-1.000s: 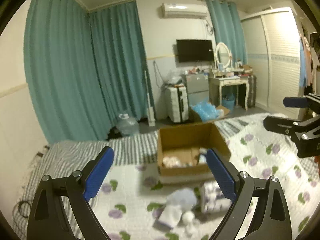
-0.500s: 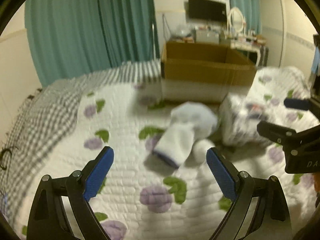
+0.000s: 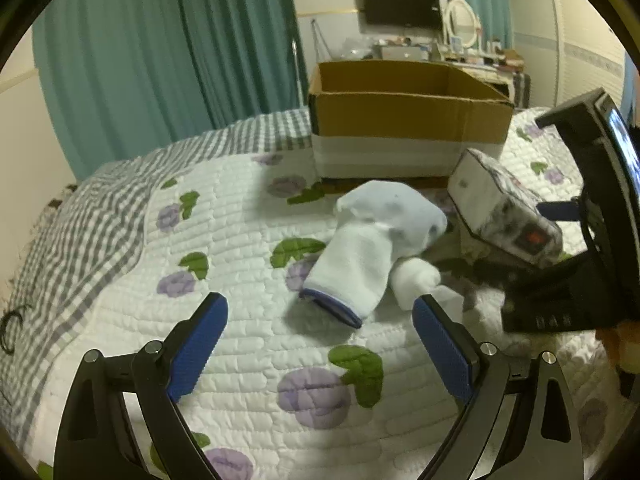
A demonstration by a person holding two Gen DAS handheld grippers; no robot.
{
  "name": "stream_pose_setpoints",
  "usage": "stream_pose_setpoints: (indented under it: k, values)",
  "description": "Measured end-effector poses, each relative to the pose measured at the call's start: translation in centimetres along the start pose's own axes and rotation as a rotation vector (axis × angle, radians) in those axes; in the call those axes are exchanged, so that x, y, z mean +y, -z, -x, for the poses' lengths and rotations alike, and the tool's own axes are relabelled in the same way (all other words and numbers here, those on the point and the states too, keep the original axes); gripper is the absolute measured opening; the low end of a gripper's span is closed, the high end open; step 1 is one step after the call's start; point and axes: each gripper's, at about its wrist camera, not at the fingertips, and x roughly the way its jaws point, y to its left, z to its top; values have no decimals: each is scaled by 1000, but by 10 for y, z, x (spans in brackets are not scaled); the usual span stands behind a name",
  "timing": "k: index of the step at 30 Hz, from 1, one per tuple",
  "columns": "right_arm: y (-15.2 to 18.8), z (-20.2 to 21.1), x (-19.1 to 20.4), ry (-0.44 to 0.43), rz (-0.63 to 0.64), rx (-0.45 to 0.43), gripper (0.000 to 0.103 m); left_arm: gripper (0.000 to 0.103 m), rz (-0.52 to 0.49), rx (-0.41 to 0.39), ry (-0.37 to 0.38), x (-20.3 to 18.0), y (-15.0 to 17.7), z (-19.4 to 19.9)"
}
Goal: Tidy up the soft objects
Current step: 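Grasp the floral tissue package with the right tool while the left tool grasps a white sock, then carry the tissue package and sock into the box and release both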
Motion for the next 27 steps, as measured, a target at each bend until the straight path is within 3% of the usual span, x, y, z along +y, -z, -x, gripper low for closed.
stream_pose_setpoints:
  k: [1,2,3,6,8,10,12,16,18,19,21,25,27]
  values:
    - [0,0,-2,4,-10,-3,92,95,-1,-4,1,-1,0,2]
    - [-1,0,-5,16,-24,-8,78,95,-2,-10,4,-2,0,4]
    - [-1,3,-9,35,-42,-19,72,95,-4,-14,10,-4,0,7]
    - [2,15,-23,13,-118,-60,58,94,-1,-17,40,-13,-3,13]
    - [3,25,-31,3,-160,-90,54,94,5,-4,71,-22,-4,14]
    - [6,38,-41,-15,-206,-122,52,94,0,13,95,-32,-4,11]
    - [8,46,-46,-24,-226,-133,51,80,-7,44,109,-42,-3,3]
    - [11,52,-56,-37,-258,-116,51,71,1,124,127,-56,-3,-28]
    - [11,52,-59,-48,-266,-112,51,54,-8,147,118,-60,-5,-42]
    - [11,53,-59,-48,-266,-110,51,54,-8,156,122,-61,-7,-48]
    - [10,52,-59,-48,-263,-110,51,51,-2,167,132,-61,-11,-59]
    - [10,50,-58,-45,-249,-103,51,31,11,164,154,-55,-18,-66]
    - [10,50,-58,-45,-247,-103,51,29,16,163,164,-54,-16,-63]
